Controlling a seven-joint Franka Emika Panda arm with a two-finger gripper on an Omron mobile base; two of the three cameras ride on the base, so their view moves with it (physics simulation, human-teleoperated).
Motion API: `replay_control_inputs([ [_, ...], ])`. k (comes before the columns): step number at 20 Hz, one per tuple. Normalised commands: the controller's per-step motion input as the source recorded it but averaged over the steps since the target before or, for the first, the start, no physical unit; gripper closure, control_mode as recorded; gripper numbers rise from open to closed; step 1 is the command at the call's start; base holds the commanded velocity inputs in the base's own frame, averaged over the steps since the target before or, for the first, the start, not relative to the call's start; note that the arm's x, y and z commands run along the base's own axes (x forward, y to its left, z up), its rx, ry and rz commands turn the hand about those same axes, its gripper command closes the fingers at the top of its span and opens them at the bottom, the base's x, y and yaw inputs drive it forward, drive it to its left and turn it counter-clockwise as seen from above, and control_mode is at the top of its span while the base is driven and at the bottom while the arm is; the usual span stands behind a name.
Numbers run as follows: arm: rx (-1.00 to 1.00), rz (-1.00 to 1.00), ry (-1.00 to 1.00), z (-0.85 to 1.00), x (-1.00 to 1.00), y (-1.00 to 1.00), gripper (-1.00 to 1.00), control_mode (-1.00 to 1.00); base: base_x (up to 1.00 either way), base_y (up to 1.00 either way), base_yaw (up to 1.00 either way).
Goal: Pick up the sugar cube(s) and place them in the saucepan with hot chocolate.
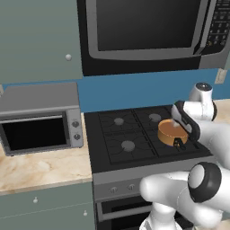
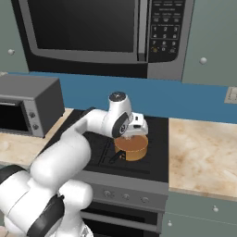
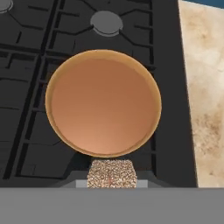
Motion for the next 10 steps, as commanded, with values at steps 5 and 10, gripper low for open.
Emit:
replay_control_inputs([
  [5, 0.05, 0.01, 0.19, -0.14, 0.16, 0.25, 1.00, -1.00, 0.00, 0.00, 0.00],
  [10, 0.00, 0.00, 0.03, -0.27, 0.01, 0.30, 1.00, -1.00, 0.00, 0.00, 0.00],
])
